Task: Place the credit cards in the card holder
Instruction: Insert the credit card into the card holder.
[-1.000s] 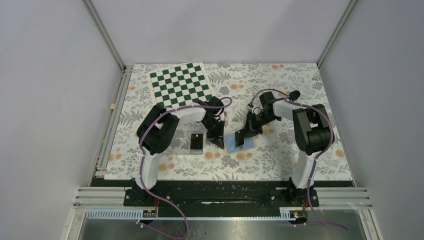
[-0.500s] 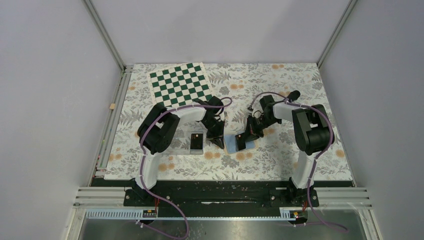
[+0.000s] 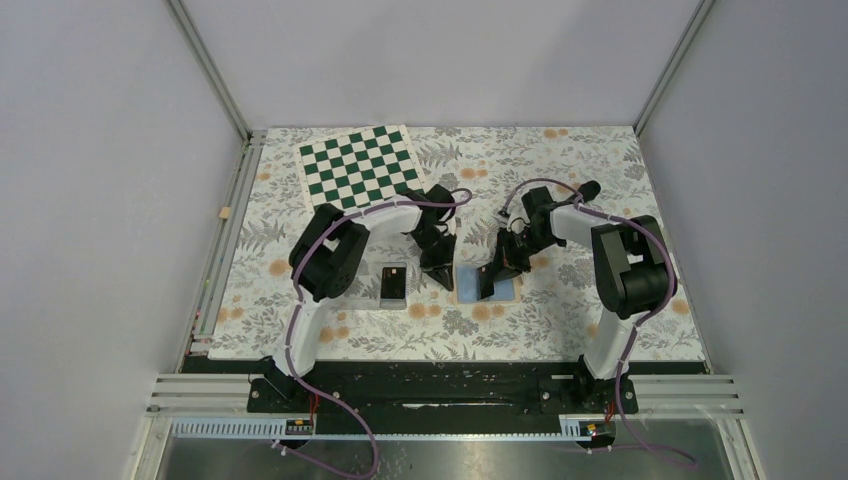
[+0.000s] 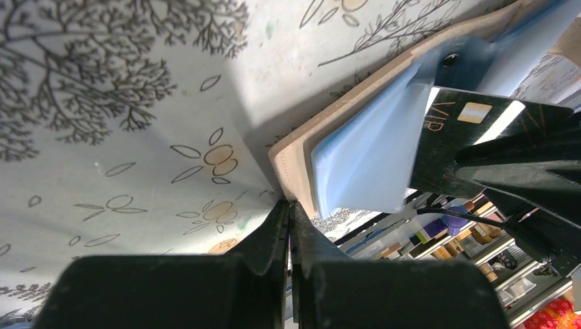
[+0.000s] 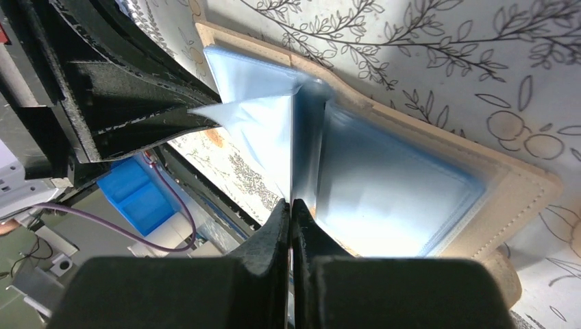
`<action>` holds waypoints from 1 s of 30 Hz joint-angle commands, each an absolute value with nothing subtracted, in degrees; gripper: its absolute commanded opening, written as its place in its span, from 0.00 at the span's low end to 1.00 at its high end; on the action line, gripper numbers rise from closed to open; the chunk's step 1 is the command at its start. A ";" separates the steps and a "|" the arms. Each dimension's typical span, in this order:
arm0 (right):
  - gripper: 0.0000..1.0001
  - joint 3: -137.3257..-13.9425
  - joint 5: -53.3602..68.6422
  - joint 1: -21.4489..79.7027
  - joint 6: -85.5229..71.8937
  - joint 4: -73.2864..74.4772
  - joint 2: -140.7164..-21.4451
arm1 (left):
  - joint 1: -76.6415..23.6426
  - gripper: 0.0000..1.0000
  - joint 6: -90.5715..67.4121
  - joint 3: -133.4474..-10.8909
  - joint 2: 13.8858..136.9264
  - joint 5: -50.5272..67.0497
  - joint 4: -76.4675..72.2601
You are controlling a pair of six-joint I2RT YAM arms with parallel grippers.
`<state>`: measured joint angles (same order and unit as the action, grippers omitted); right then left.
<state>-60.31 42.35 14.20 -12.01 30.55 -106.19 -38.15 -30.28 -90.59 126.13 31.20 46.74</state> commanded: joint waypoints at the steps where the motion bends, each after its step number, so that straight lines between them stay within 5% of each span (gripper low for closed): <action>1: 0.00 -60.36 39.30 14.35 -12.74 31.25 -103.98 | -37.70 0.00 -27.78 -94.47 130.65 23.70 45.36; 19: 0.05 -61.42 37.80 14.33 -15.32 29.69 -108.56 | -37.35 0.00 -27.29 -97.38 132.72 22.86 47.25; 30: 0.32 -63.09 31.62 14.95 -15.26 33.62 -108.39 | -37.35 0.00 -27.50 -97.47 132.19 23.96 47.25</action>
<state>-60.82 36.64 14.17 -15.66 30.94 -107.59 -38.00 -29.34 -96.73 129.82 31.18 51.88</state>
